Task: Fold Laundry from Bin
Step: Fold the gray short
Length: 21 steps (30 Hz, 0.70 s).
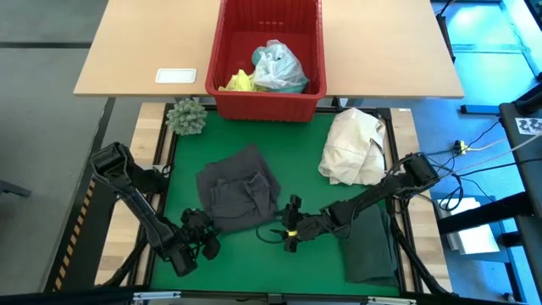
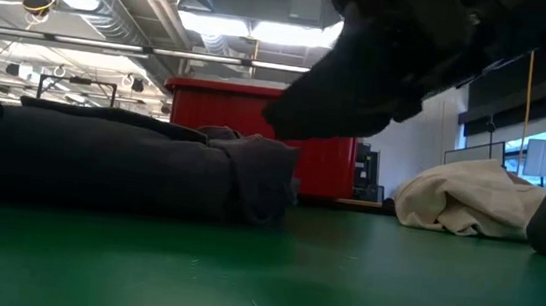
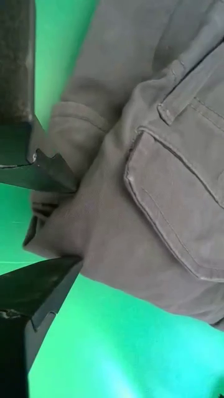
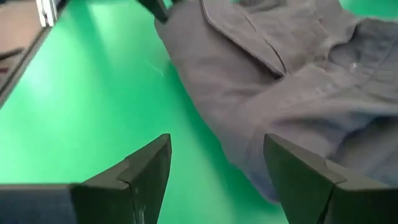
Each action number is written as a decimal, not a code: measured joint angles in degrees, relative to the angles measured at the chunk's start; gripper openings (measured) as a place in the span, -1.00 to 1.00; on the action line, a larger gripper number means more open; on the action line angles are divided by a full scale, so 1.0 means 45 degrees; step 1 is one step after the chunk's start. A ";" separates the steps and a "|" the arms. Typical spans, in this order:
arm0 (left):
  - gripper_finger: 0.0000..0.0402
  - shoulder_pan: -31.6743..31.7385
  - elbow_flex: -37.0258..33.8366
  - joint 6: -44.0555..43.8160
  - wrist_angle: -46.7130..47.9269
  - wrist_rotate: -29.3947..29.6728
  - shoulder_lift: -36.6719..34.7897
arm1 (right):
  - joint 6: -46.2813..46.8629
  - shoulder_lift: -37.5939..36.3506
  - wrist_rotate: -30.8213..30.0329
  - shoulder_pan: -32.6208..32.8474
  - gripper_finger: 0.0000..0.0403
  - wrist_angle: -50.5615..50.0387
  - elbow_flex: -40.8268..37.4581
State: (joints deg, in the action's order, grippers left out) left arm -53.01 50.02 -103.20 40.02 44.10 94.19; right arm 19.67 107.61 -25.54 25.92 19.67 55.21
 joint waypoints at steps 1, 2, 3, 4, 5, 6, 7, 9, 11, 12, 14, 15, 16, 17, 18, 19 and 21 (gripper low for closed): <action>-0.14 0.0083 0.0000 0.0100 -0.0069 0.0012 0.0000 | 0.0003 0.0063 -0.0003 -0.0030 0.25 0.0080 0.0008; -0.14 0.0157 0.0000 0.0210 -0.0110 0.0035 0.0000 | 0.0003 0.0102 -0.0030 -0.0087 0.25 0.0041 0.0003; -0.14 0.0222 0.0000 0.0362 -0.0140 0.0049 0.0000 | -0.0017 0.0186 -0.0102 -0.0183 0.25 0.0057 0.0003; -0.14 0.0297 0.0000 0.0518 -0.0183 0.0049 0.0000 | -0.0026 0.0251 -0.0102 -0.0280 0.25 0.0085 0.0003; -0.14 0.0356 0.0000 0.0659 -0.0241 0.0058 0.0000 | -0.0030 0.0276 -0.0093 -0.0374 0.25 0.0026 0.0003; -0.14 0.0423 0.0000 0.0763 -0.0315 0.0052 0.0000 | -0.0031 0.0285 -0.0092 -0.0491 0.25 -0.0040 0.0003; -0.14 0.0487 0.0000 0.0876 -0.0381 0.0030 0.0000 | -0.0031 0.0286 -0.0098 -0.0609 0.25 -0.0101 0.0003; -0.14 0.0556 0.0000 0.1094 -0.0519 0.0030 0.0000 | -0.0031 0.0286 -0.0192 -0.0876 0.25 -0.0307 0.0003; -0.14 0.0608 0.0000 0.1123 -0.0556 0.0039 0.0000 | -0.0031 0.0286 -0.0213 -0.1124 0.25 -0.0435 0.0003; -0.14 0.0621 0.0000 0.1119 -0.0556 0.0039 0.0000 | -0.0031 0.0286 -0.0200 -0.1227 0.23 -0.0430 0.0003; -0.14 0.0621 0.0000 0.1115 -0.0556 0.0151 0.0000 | -0.0136 0.0286 -0.0171 -0.1387 0.14 -0.0512 0.0003; -0.14 0.0621 0.0000 0.1097 -0.0568 0.0303 0.0012 | -0.0159 0.0286 -0.0162 -0.1451 0.08 -0.0660 0.0003; -0.14 0.0623 0.0000 0.1070 -0.0669 0.0485 0.0080 | -0.0178 0.0286 -0.0160 -0.1523 0.00 -0.0819 0.0003; -0.14 0.0649 0.0000 0.1074 -0.0829 0.0619 0.0178 | -0.0184 0.0286 -0.0148 -0.1602 -0.09 -0.0938 0.0003; -0.14 0.0672 0.0000 0.1085 -0.0967 0.0659 0.0295 | -0.0186 0.0286 -0.0139 -0.1687 -0.19 -0.0988 0.0003; -0.14 0.0721 0.0000 0.1085 -0.1035 0.0652 0.0425 | -0.0196 0.0286 -0.0134 -0.1772 -0.29 -0.1001 0.0003; -0.14 0.0842 0.0000 0.1080 -0.1250 0.0584 0.0741 | -0.0420 0.0286 -0.0077 -0.1896 -0.49 -0.1047 0.0003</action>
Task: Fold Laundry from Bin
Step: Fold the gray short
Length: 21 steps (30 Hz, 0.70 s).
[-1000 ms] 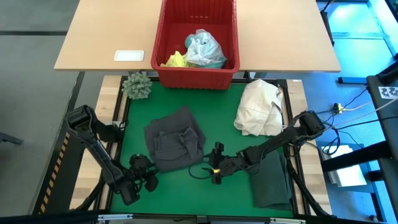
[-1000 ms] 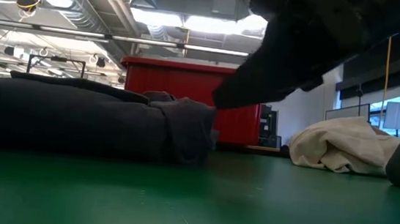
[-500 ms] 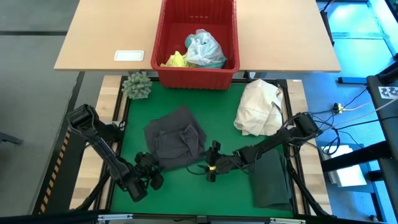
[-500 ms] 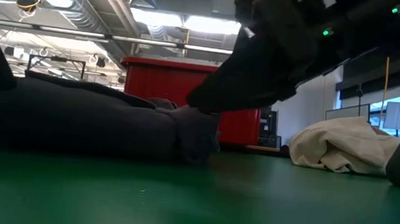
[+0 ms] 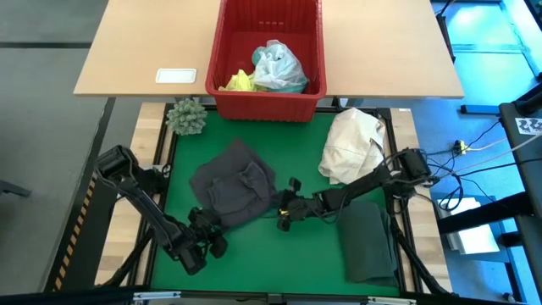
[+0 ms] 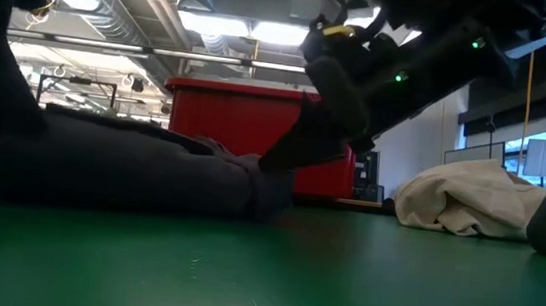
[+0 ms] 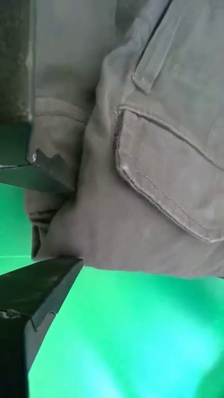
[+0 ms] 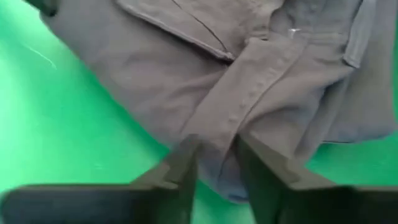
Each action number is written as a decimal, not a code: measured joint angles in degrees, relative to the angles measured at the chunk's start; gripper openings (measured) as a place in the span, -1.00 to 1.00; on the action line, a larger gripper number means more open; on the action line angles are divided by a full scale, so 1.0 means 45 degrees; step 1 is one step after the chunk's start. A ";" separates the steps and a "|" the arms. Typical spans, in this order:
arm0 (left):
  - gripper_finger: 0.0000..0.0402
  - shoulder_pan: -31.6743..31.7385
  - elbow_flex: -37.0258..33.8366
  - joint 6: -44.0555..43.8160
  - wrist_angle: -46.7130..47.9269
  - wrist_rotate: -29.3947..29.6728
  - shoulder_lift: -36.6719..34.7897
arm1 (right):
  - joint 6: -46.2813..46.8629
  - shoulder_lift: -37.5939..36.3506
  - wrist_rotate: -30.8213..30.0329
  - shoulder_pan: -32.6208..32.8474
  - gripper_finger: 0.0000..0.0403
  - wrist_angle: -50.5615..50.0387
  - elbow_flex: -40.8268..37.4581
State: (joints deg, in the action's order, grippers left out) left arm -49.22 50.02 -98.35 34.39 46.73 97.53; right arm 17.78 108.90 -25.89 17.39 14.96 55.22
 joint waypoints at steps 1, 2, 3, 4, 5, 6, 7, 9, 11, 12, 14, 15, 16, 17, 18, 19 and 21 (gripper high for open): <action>-0.14 0.0051 0.0000 0.0000 -0.0097 -0.0070 0.0192 | -0.0074 0.0000 0.0064 -0.0078 -0.60 -0.0042 0.0000; -0.14 0.0102 0.0000 0.0005 -0.0203 -0.0115 0.0385 | -0.0171 0.0000 0.0151 -0.0121 -0.70 -0.0065 0.0000; -0.15 0.0150 0.0000 0.0015 -0.0349 -0.0134 0.0581 | -0.0305 0.0000 0.0318 -0.0152 -0.81 -0.0103 0.0000; -0.16 0.0179 0.0000 0.0019 -0.0462 -0.0133 0.0768 | -0.0408 0.0000 0.0428 -0.0155 -0.90 -0.0125 0.0000; -0.19 0.0187 0.0000 0.0023 -0.0540 -0.0133 0.0962 | -0.0577 0.0000 0.0484 -0.0155 -0.94 -0.0140 0.0000; -0.23 0.0186 0.0000 0.0019 -0.0603 -0.0128 0.1107 | -0.0702 0.0000 0.0517 -0.0152 -0.96 -0.0140 0.0000; -0.29 0.0171 0.0000 0.0019 -0.0642 -0.0126 0.1212 | -0.0757 0.0000 0.0539 -0.0135 -0.95 -0.0147 0.0000; -0.47 0.0134 0.0000 0.0019 -0.0641 -0.0128 0.1294 | -0.0815 0.0000 0.0558 -0.0131 -0.95 -0.0284 0.0000; -0.71 0.0003 0.0000 0.0067 -0.0583 -0.0111 0.1300 | -0.1008 0.0000 0.0568 -0.0088 -0.98 -0.0596 0.0000; -0.84 -0.0074 0.0000 0.0169 -0.0563 -0.0111 0.1266 | -0.1024 0.0000 0.0553 -0.0018 -0.98 -0.0789 0.0002; -0.94 -0.0270 0.0000 0.0269 -0.0573 -0.0256 0.1123 | -0.1037 -0.0087 0.0469 -0.0001 -0.99 -0.1259 0.0005; -0.96 -0.0365 0.0000 0.0272 -0.0614 -0.0405 0.1048 | -0.1035 -0.0160 0.0438 0.0058 -0.99 -0.1539 0.0005; -0.97 -0.0476 0.0000 0.0269 -0.0625 -0.0565 0.0969 | -0.1034 -0.0254 0.0354 0.0106 -0.99 -0.1737 0.0005; -0.98 -0.0590 0.0000 0.0264 -0.0617 -0.0702 0.0885 | -0.1039 -0.0390 0.0178 0.0177 -0.99 -0.2010 0.0005; -0.99 -0.0707 0.0000 0.0253 -0.0617 -0.0793 0.0799 | -0.1035 -0.0551 -0.0037 0.0271 -0.99 -0.2317 0.0005; -0.99 -0.0833 0.0000 0.0248 -0.0626 -0.0881 0.0706 | -0.1036 -0.0759 -0.0202 0.0356 -0.99 -0.2574 0.0005; -0.99 -0.1017 0.0064 0.0227 -0.0497 -0.1025 0.0603 | -0.1030 -0.1238 -0.0688 0.0526 -0.99 -0.3007 0.0000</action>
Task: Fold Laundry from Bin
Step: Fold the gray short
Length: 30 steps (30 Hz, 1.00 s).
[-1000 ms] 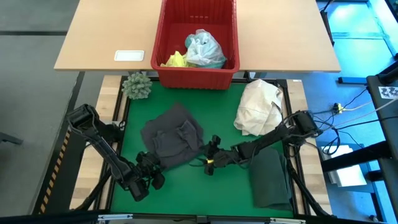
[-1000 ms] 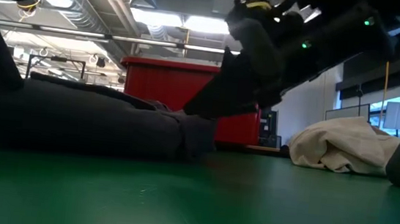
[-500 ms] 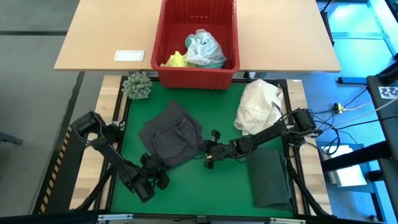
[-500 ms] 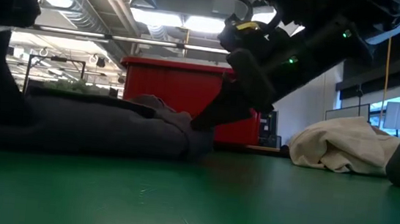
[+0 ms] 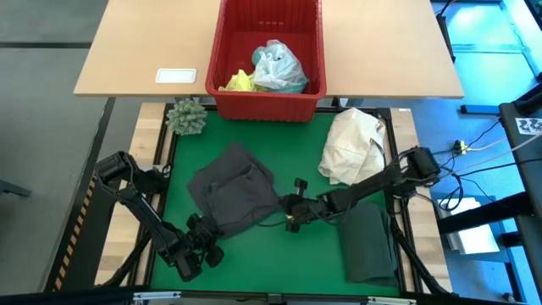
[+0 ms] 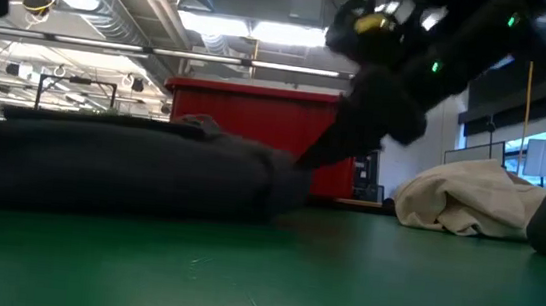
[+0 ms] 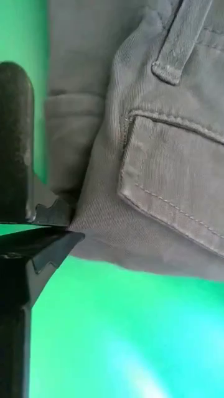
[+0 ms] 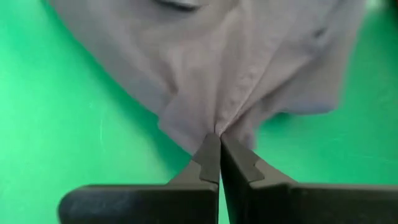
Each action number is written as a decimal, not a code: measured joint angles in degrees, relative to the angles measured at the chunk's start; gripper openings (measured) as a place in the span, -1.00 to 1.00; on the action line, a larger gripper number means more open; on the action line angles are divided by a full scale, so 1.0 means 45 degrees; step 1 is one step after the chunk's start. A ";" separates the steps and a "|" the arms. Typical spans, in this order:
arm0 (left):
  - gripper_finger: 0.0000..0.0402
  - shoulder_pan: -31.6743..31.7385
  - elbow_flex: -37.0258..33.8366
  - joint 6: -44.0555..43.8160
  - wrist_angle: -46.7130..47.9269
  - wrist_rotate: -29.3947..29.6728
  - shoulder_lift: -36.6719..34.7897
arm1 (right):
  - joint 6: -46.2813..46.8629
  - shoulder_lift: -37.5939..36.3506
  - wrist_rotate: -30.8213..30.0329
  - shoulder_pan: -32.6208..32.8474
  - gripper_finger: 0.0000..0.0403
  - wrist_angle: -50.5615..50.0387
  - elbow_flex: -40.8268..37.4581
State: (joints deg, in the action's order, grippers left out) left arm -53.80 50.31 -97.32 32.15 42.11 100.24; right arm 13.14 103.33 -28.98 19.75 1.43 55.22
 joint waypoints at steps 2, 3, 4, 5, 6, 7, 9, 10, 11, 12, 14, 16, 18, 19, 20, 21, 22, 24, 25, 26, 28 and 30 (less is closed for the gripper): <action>-0.99 -0.0127 0.0166 -0.0008 0.0294 -0.0097 -0.0020 | -0.0020 -0.0508 -0.0585 0.0157 -1.00 -0.0542 -0.0004; -0.99 -0.0163 0.0283 -0.0002 0.0427 -0.0145 -0.0023 | -0.0015 -0.0750 -0.0840 0.0232 -1.00 -0.0719 -0.0005; -0.99 -0.0194 0.0409 0.0019 0.0488 -0.0282 -0.0028 | -0.0017 -0.0960 -0.1066 0.0297 -1.00 -0.0932 0.0000; -0.99 -0.0215 0.0560 0.0051 0.0656 -0.0410 -0.0028 | -0.0014 -0.1155 -0.1225 0.0338 -1.00 -0.1146 0.0000; -1.00 -0.0215 0.0708 0.0088 0.0798 -0.0540 -0.0028 | -0.0014 -0.1307 -0.1280 0.0383 -1.00 -0.1253 0.0000; -1.00 -0.0251 0.0864 0.0093 0.0944 -0.0652 -0.0033 | -0.0010 -0.1413 -0.1291 0.0383 -1.00 -0.1238 0.0000; -1.00 -0.0305 0.1185 0.0251 0.1270 -0.0724 -0.0033 | -0.0009 -0.1492 -0.1142 0.0373 -1.00 -0.1213 0.0000; -1.00 -0.0333 0.1378 0.0444 0.1360 -0.0758 -0.0033 | -0.0004 -0.1492 -0.0852 0.0364 -1.00 -0.1213 0.0000; -1.00 -0.0358 0.1583 0.0633 0.1451 -0.0788 -0.0033 | 0.0003 -0.1492 -0.0389 0.0359 -1.00 -0.1238 0.0000; -1.00 -0.0381 0.1774 0.0775 0.1535 -0.0829 -0.0033 | 0.0001 -0.1492 0.0223 0.0359 -1.00 -0.1250 -0.0005; -1.00 -0.0414 0.2146 0.1148 0.1575 -0.0980 -0.0033 | 0.0025 -0.1492 0.1565 0.0394 -1.00 -0.1255 -0.0005; -0.98 -0.0438 0.2525 0.1575 0.1581 -0.1240 -0.0033 | 0.0164 -0.1492 0.2562 0.0599 -1.00 -0.1240 -0.0005; -0.94 -0.0483 0.2865 0.1860 0.1675 -0.1425 -0.0033 | 0.0260 -0.1494 0.2995 0.0884 -0.99 -0.1159 -0.0005; -0.91 -0.0518 0.3001 0.1999 0.1742 -0.1505 -0.0033 | 0.0263 -0.1492 0.3160 0.1024 -0.98 -0.1075 -0.0005; -0.89 -0.0557 0.3120 0.2115 0.1803 -0.1580 -0.0033 | 0.0265 -0.1496 0.3271 0.1155 -0.97 -0.1032 -0.0005; -0.86 -0.0585 0.3269 0.2194 0.1945 -0.1668 -0.0033 | 0.0304 -0.1492 0.3346 0.1275 -0.96 -0.1004 -0.0005; -0.84 -0.0613 0.3417 0.2235 0.2123 -0.1786 -0.0033 | 0.0331 -0.1492 0.3400 0.1380 -0.94 -0.0999 -0.0005; -0.79 -0.0654 0.3657 0.2223 0.2405 -0.2132 -0.0052 | 0.0345 -0.1494 0.3616 0.1553 -0.89 -0.1003 -0.0005; -0.77 -0.0657 0.3720 0.2196 0.2484 -0.2301 -0.0052 | 0.0352 -0.1492 0.3667 0.1626 -0.86 -0.1004 -0.0010; -0.75 -0.0660 0.3800 0.2143 0.2612 -0.2487 -0.0052 | 0.0349 -0.1493 0.3673 0.1690 -0.83 -0.1001 -0.0010; -0.72 -0.0723 0.3966 0.2133 0.2823 -0.2725 -0.0052 | 0.0207 -0.1492 0.3677 0.1801 -0.74 -0.0984 -0.0010; -0.68 -0.0739 0.4183 0.2307 0.3329 -0.2850 -0.0052 | -0.0001 -0.1493 0.3669 0.1806 -0.64 -0.0956 -0.0010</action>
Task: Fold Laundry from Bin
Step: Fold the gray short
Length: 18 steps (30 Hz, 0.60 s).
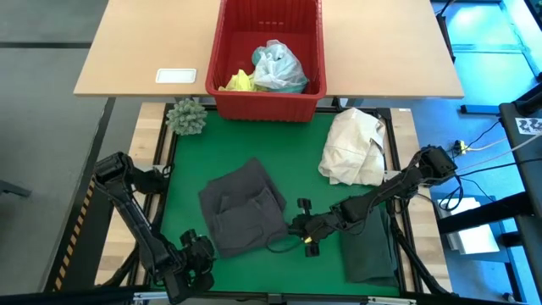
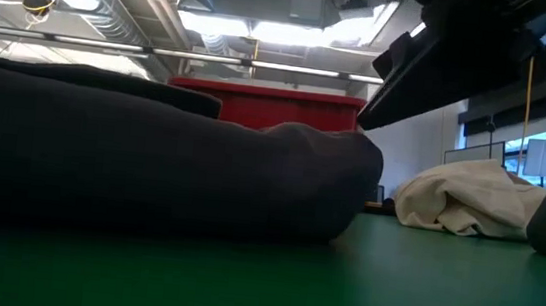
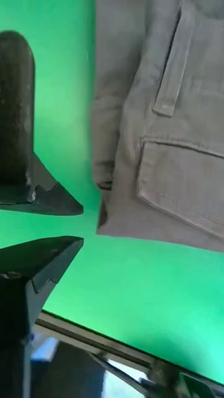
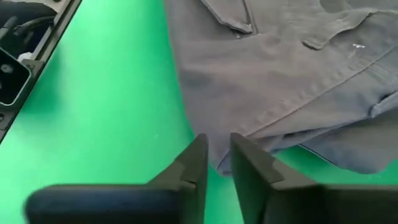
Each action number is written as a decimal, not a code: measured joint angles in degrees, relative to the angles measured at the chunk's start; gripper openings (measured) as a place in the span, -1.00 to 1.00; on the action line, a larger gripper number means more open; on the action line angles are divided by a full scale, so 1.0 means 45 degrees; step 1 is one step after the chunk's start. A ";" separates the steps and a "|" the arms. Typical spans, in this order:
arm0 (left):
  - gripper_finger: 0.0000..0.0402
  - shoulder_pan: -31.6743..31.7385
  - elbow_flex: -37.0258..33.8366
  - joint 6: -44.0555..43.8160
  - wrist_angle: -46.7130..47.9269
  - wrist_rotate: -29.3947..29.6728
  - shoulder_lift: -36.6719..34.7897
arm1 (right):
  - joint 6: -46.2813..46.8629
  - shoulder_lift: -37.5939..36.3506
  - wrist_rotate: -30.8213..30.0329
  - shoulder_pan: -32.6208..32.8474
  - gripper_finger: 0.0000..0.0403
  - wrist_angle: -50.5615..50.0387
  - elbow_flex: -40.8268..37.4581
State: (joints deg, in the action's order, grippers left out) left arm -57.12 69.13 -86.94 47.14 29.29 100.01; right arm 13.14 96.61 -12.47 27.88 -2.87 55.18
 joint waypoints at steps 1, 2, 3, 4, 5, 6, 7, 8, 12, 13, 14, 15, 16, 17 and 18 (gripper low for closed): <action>-0.66 0.0000 0.0170 0.0108 0.0523 -0.0107 0.0000 | -0.0018 0.0001 -0.0044 -0.0008 -0.58 -0.0002 0.0000; -0.64 0.0000 0.0391 0.0153 0.1113 -0.0260 0.0000 | -0.0014 0.0001 -0.0115 -0.0017 -0.53 -0.0002 0.0000; -0.62 0.0000 0.0668 0.0176 0.1730 -0.0416 0.0000 | -0.0022 0.0001 -0.0173 -0.0035 -0.47 -0.0002 0.0000; -0.59 0.0000 0.1007 0.0190 0.2390 -0.0535 0.0000 | -0.0027 0.0001 -0.0287 -0.0085 -0.42 -0.0001 0.0000; -0.57 0.0000 0.1347 0.0182 0.3128 -0.0606 0.0000 | -0.0028 0.0001 -0.0422 -0.0141 -0.37 0.0000 0.0000; -0.54 0.0000 0.1691 0.0157 0.3790 -0.0639 0.0000 | -0.0027 0.0001 -0.0512 -0.0151 -0.32 -0.0005 0.0000; -0.51 0.0002 0.2038 0.0148 0.4375 -0.0645 0.0000 | -0.0032 0.0001 -0.0528 -0.0220 -0.28 -0.0005 0.0000; -0.49 0.0000 0.2376 0.0152 0.4857 -0.0633 0.0000 | -0.0069 0.0001 -0.0533 -0.0251 -0.24 -0.0060 0.0028; -0.39 0.0004 0.3413 0.0142 0.6173 -0.0064 -0.0004 | -0.0400 0.0001 -0.0678 -0.0428 -0.11 -0.0155 0.0373; -0.36 0.0022 0.3521 0.0168 0.6205 0.0119 -0.0005 | -0.0576 0.0001 -0.0733 -0.0474 -0.09 -0.0151 0.0497; -0.33 0.0061 0.3572 0.0318 0.6215 0.0267 -0.0005 | -0.0689 0.0001 -0.0825 -0.0549 -0.07 -0.0157 0.0649; -0.30 0.0102 0.3582 0.0482 0.6213 0.0363 -0.0005 | -0.0779 0.0001 -0.0913 -0.0641 -0.05 -0.0160 0.0825; -0.27 0.0150 0.3582 0.0661 0.6222 0.0440 -0.0005 | -0.0874 0.0001 -0.0945 -0.0758 -0.04 -0.0151 0.1000; -0.24 0.0211 0.3577 0.0788 0.6271 0.0532 -0.0005 | -0.0942 0.0001 -0.0935 -0.0916 -0.04 -0.0133 0.1158; -0.21 0.0261 0.3505 0.0892 0.6341 0.0712 -0.0005 | -0.0999 0.0001 -0.0844 -0.1104 -0.03 -0.0115 0.1286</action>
State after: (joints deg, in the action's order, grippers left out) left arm -55.95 84.90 -82.93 75.67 32.49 99.98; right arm 8.64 96.62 -16.27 22.91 -3.39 60.97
